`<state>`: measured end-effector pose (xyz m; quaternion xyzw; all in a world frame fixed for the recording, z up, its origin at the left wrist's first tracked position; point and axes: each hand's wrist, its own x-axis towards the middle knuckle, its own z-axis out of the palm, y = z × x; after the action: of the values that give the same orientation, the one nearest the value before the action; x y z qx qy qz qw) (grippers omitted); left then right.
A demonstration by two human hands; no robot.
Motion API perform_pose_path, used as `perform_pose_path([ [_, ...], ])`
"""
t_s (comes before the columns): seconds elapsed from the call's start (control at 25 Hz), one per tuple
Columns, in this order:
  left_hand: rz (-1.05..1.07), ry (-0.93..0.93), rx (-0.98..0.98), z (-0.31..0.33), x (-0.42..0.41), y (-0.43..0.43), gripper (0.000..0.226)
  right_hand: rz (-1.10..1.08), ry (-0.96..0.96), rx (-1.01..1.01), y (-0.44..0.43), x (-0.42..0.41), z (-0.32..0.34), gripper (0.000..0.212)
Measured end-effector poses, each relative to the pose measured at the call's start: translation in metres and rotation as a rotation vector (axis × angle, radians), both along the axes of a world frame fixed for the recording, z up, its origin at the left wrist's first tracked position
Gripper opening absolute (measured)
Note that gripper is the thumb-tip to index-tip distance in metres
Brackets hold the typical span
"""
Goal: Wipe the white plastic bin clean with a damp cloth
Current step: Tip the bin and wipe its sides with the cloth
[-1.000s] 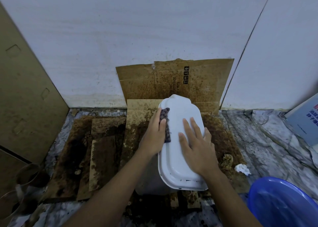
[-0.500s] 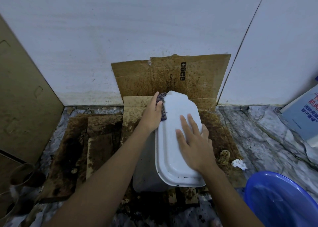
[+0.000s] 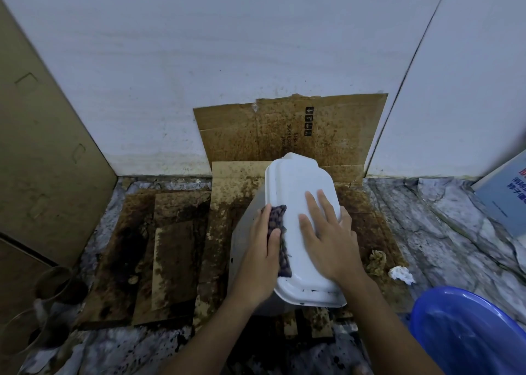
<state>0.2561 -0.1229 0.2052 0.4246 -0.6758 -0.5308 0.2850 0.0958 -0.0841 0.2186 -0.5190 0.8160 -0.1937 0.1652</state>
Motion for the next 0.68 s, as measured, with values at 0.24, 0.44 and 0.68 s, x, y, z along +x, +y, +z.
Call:
perform_pose_path([
  [0.24, 0.041, 0.093, 0.027, -0.015, 0.003, 0.022, 0.053, 0.026, 0.04, -0.036, -0.001, -0.006, -0.002, 0.066],
  [0.44, 0.049, 0.248, 0.095, -0.031, -0.004, 0.024, 0.056, 0.068, -0.033, -0.105, -0.003, -0.012, 0.0, 0.064],
  [0.68, 0.061, 0.235, 0.108, -0.04, -0.015, 0.026, 0.056, -0.018, -0.082, -0.03, -0.009, -0.003, 0.007, 0.072],
])
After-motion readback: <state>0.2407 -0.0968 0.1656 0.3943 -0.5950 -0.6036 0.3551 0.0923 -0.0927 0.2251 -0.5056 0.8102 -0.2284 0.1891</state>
